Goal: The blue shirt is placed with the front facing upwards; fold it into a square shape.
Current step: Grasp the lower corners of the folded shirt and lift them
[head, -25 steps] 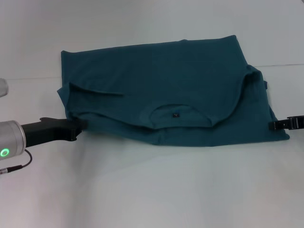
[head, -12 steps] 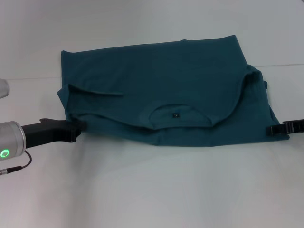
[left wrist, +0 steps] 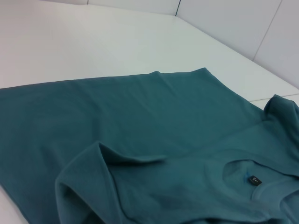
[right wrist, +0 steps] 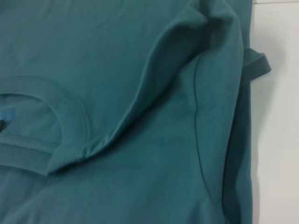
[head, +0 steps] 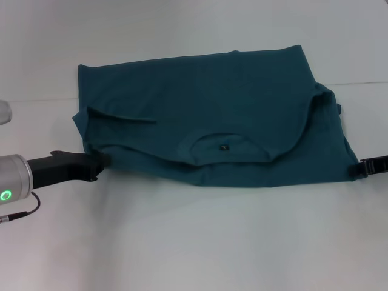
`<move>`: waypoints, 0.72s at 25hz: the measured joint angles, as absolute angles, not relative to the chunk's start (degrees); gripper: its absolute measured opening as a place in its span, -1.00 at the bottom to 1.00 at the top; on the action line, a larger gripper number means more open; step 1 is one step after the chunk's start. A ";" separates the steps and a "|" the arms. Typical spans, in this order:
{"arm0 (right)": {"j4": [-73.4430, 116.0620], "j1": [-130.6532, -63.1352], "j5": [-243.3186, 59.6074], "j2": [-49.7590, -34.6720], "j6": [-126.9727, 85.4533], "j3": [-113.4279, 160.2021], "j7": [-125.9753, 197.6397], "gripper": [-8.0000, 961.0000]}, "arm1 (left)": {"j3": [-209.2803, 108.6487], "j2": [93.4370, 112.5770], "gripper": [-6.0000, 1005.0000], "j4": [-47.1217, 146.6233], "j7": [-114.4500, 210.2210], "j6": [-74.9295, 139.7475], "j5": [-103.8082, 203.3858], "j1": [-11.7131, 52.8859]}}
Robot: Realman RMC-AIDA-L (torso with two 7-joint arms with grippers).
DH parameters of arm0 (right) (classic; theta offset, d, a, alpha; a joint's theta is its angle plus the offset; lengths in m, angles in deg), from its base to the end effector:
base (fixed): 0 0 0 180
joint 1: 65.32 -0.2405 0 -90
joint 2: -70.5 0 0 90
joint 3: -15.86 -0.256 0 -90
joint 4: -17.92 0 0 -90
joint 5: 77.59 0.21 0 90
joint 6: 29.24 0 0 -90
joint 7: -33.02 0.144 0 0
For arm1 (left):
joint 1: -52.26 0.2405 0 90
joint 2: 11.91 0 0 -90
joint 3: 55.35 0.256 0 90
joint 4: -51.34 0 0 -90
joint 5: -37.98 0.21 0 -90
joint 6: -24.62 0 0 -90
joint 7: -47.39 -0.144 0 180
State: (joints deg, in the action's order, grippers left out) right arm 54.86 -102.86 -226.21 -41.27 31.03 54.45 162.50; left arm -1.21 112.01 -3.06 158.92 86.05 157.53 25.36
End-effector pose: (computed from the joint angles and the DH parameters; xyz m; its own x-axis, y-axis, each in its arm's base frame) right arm 0.3458 0.3959 0.0614 0.4288 -0.8411 -0.3295 -0.8260 -0.2173 -0.5201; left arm -0.2593 0.3769 -0.0027 0.6636 0.5764 0.4768 0.7461 -0.5563 -0.3659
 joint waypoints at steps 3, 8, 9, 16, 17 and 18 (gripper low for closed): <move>54.91 -102.81 -226.22 -41.29 31.19 54.45 161.74 -0.35 | -1.21 112.01 -0.95 -3.06 158.92 86.05 157.52 25.36; 55.20 -102.44 -225.87 -41.18 32.46 54.12 160.83 -0.83 | -1.21 112.01 -0.95 -3.09 158.92 86.05 157.51 25.37; 55.33 -102.33 -225.82 -41.14 32.74 54.00 160.67 -0.84 | -1.26 112.01 -0.95 -3.10 158.92 86.05 157.51 25.38; 60.25 -99.42 -223.32 -40.81 37.49 53.34 159.94 -0.86 | -3.85 111.84 -0.95 -3.18 158.69 86.15 158.92 25.54; 61.59 -98.67 -222.70 -40.66 38.59 52.80 159.94 -0.86 | -4.28 111.81 -0.95 -3.20 158.72 86.20 159.33 25.55; 62.51 -98.09 -222.07 -40.47 39.62 52.23 159.93 -0.86 | -4.71 111.77 -0.95 -3.23 158.73 86.23 159.63 25.54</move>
State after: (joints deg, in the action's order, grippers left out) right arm 62.51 -98.09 -222.07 -40.47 39.62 52.23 159.93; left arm -4.71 111.77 -3.23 158.73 86.23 159.63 25.54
